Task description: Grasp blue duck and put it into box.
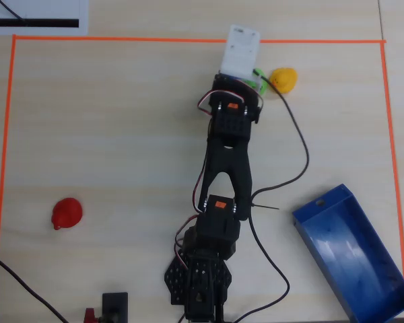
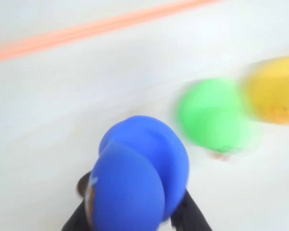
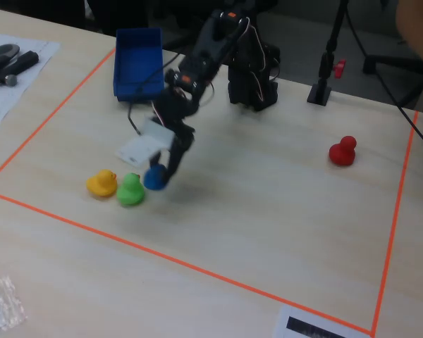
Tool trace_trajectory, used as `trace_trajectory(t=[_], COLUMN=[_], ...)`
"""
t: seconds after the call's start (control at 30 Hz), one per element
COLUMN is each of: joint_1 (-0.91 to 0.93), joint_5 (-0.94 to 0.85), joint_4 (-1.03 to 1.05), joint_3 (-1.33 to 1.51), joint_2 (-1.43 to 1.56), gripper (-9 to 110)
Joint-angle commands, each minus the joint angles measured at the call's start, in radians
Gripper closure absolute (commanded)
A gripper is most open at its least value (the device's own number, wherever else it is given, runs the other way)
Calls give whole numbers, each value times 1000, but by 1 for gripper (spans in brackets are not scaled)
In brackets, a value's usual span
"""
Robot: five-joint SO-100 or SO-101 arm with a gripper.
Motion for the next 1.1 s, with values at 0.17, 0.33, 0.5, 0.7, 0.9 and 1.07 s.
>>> trace_trajectory(t=[0.17,0.33,0.5,0.7,0.9,1.07], joint_1=[583,927,1115,1226,1328,1355], joint_5=[-61,-195,-276,-287,-367,-419], joint_4=[950,950,966,868,739,586], joint_3=[-730,-635,-540,-393,-321,-213], joint_2=[106,137,176,173,89,54], gripper=[101,101,101,101,101,101])
